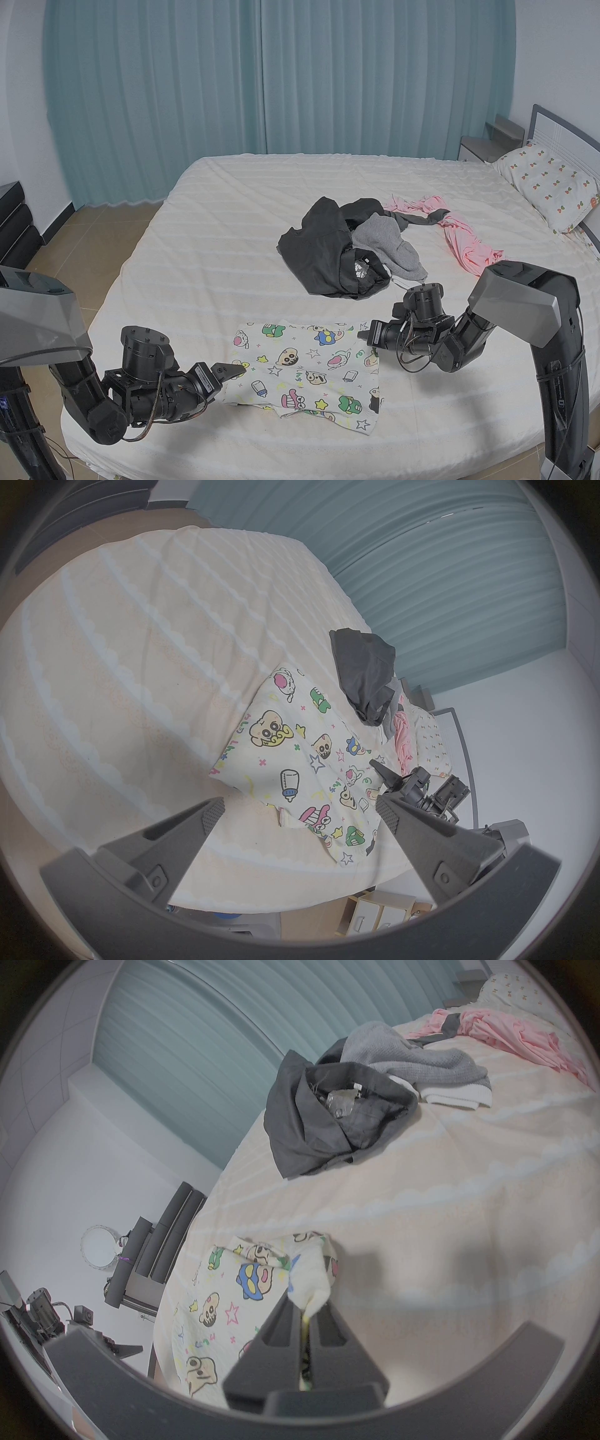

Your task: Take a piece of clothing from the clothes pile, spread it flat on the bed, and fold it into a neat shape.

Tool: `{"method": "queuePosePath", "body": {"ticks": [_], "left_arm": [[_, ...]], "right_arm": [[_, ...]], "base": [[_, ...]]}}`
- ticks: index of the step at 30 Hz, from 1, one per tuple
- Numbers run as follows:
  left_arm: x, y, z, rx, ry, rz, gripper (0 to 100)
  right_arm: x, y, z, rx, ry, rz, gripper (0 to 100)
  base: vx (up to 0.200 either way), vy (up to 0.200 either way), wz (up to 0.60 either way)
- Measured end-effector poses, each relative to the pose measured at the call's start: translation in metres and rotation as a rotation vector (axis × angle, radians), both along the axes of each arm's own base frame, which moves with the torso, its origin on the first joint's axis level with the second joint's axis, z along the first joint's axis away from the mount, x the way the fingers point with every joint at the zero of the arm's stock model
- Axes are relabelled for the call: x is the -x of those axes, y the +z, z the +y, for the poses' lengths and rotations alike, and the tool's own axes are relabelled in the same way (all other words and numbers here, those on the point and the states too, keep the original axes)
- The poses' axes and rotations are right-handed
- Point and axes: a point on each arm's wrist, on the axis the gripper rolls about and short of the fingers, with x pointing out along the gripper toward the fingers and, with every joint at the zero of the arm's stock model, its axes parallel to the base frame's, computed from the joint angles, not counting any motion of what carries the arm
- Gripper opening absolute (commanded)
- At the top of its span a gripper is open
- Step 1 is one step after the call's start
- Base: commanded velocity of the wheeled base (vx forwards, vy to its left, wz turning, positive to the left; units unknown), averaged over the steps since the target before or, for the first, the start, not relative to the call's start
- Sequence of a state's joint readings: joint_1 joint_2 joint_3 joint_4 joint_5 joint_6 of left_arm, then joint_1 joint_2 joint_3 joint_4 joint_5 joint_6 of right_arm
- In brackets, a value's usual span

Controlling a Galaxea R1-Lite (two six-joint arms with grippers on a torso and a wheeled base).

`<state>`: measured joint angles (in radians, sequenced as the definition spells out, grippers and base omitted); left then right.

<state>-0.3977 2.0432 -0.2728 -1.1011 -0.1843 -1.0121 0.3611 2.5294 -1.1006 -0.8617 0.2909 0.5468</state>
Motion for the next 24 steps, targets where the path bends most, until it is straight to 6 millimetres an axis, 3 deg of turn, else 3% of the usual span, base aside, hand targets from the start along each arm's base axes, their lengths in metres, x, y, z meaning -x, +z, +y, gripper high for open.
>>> {"method": "queuePosePath", "body": {"ticks": [14,15,24], "left_arm": [[0.000,0.000,0.000,-0.001,-0.003,0.002,100],[0.000,0.000,0.000,-0.002,-0.004,0.002,100],[0.000,-0.001,-0.001,-0.002,-0.006,0.002,100]], "right_arm": [[-0.014,0.013,-0.018,-0.021,-0.054,-0.038,0],[-0.014,0.013,-0.018,-0.021,-0.053,-0.035,100],[-0.006,0.010,-0.024,-0.014,-0.058,-0.004,100]], "base": [[0.000,0.000,0.00],[0.000,0.000,0.00],[0.000,0.000,0.00]]}}
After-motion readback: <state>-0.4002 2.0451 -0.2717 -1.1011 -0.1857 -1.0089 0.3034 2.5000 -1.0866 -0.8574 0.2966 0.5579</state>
